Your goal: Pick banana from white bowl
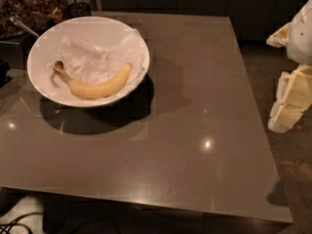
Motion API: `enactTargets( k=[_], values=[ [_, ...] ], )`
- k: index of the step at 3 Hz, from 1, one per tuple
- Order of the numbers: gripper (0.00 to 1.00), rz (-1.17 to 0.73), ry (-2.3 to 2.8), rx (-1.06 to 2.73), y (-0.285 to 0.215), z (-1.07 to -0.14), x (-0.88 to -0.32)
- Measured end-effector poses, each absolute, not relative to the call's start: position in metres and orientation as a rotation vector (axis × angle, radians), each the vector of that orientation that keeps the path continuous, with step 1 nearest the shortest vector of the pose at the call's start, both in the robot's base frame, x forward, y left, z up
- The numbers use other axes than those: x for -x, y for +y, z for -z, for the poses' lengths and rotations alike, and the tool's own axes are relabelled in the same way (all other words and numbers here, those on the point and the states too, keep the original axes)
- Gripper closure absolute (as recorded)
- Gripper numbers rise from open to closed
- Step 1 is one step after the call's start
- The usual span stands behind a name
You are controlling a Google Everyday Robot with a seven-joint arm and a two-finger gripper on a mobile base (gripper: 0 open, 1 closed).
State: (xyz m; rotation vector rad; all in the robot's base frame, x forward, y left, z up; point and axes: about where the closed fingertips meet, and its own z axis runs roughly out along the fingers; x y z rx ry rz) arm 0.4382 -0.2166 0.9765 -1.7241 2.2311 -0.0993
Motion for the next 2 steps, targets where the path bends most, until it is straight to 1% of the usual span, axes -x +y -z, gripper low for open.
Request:
enactTargets(
  k=[2],
  values=[
    [0.00, 0.095, 2.238, 1.730, -0.2097, -0.9816, -0.4448]
  ],
)
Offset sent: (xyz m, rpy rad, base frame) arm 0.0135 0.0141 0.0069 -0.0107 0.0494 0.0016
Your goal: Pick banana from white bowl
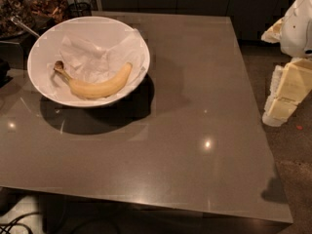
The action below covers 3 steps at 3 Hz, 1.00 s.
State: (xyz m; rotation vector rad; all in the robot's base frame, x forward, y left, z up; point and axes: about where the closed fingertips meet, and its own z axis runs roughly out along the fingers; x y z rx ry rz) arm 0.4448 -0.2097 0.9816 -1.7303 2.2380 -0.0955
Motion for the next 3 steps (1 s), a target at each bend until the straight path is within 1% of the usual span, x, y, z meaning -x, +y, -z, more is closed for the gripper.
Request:
enactTargets(
  k=[2, 3],
  values=[
    [0.00, 0.139, 2.181, 1.871, -0.159, -1.005, -0.485],
    [0.00, 0.152, 2.143, 1.866, -0.150, -1.011, -0.491]
  ],
)
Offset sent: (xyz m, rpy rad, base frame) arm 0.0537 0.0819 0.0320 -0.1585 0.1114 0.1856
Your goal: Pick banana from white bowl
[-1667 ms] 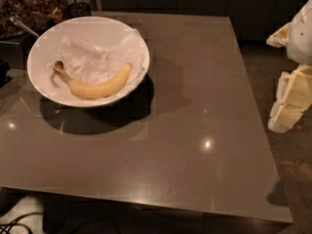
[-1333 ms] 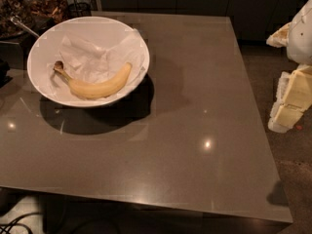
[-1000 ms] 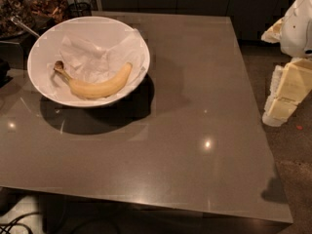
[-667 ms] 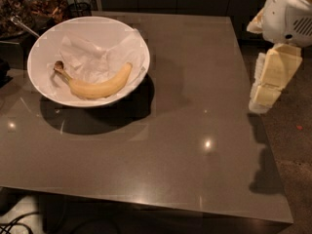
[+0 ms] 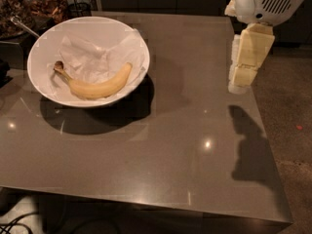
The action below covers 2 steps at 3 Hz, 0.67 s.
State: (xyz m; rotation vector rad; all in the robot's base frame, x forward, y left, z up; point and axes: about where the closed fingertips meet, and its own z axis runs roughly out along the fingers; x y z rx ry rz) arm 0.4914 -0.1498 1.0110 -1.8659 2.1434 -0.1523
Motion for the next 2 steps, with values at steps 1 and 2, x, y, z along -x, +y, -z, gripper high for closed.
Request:
enactTargets(
  k=[1, 2],
  values=[
    [0.00, 0.122, 2.095, 1.832, -0.140, -1.017, -0.497],
    [0.00, 0.093, 2.091, 1.836, -0.114, -1.020, -0.506]
  ],
)
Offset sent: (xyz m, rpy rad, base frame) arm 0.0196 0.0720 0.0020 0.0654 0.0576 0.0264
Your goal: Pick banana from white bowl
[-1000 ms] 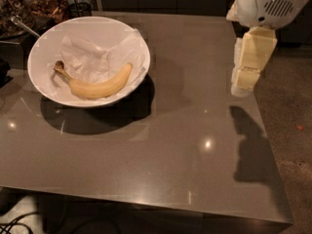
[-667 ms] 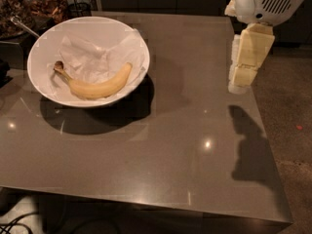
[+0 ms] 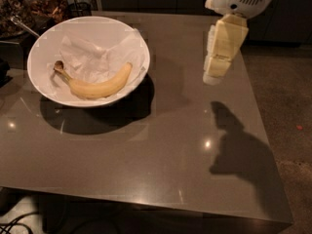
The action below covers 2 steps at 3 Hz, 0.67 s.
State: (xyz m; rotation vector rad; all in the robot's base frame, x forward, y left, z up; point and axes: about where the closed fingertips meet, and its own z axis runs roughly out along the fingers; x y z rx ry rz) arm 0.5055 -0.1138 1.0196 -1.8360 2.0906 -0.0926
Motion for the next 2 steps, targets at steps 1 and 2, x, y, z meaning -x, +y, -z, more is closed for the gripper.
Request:
enactTargets(
  k=[1, 2],
  values=[
    [0.00, 0.113, 2.062, 1.921, -0.0794, -1.0233, -0.5140],
    [0.00, 0.123, 2.031, 1.912, -0.0717, -1.0281, -0.5179]
  ],
)
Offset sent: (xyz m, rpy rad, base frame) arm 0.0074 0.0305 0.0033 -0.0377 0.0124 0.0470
